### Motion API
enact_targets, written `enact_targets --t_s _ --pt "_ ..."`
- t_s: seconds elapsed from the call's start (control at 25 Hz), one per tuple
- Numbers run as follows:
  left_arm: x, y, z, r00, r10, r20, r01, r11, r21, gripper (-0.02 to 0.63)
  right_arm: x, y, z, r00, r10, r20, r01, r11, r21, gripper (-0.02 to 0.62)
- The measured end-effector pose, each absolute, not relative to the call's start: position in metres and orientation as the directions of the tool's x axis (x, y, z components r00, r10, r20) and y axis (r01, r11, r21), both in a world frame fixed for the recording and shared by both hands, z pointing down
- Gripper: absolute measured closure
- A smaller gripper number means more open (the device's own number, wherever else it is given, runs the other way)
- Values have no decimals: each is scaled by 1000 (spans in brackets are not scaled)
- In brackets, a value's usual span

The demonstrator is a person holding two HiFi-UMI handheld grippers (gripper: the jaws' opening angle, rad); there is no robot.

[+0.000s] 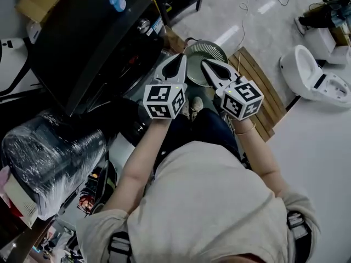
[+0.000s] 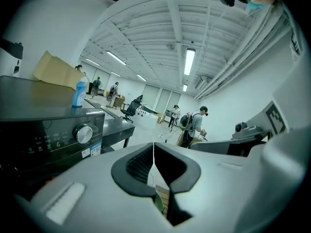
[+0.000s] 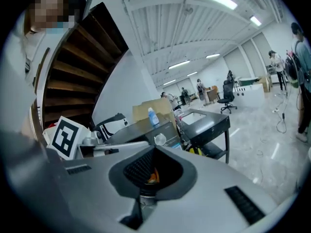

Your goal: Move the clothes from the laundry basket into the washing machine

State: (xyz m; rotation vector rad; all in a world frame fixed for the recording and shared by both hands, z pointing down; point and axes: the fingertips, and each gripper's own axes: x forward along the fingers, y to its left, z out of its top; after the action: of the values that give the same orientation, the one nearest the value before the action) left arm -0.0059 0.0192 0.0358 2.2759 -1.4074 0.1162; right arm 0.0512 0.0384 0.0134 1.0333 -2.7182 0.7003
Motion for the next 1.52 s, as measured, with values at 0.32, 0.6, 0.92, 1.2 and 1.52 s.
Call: enact_targets --t_s 0.32,0.6,0.92,1.2,1.52 --pt "-6 46 13 476 -821 314 -874 -401 275 597 41 58 -16 -748 -609 264 -663 682 -308 586" --pt "-4 60 9 498 -811 308 -862 -423 280 597 42 64 -24 -738 -624 256 -675 691 -258 586" --pt "-2 64 16 495 -796 347 -865 -416 280 597 45 72 -21 -740 -616 269 -672 695 -257 586" --pt "1 67 19 490 -795 358 -868 -407 285 597 49 74 -19 -738 -619 270 -675 690 -261 588" --pt "3 67 26 490 -788 373 -867 -395 305 597 49 76 -14 -740 -609 284 -671 691 -269 588"
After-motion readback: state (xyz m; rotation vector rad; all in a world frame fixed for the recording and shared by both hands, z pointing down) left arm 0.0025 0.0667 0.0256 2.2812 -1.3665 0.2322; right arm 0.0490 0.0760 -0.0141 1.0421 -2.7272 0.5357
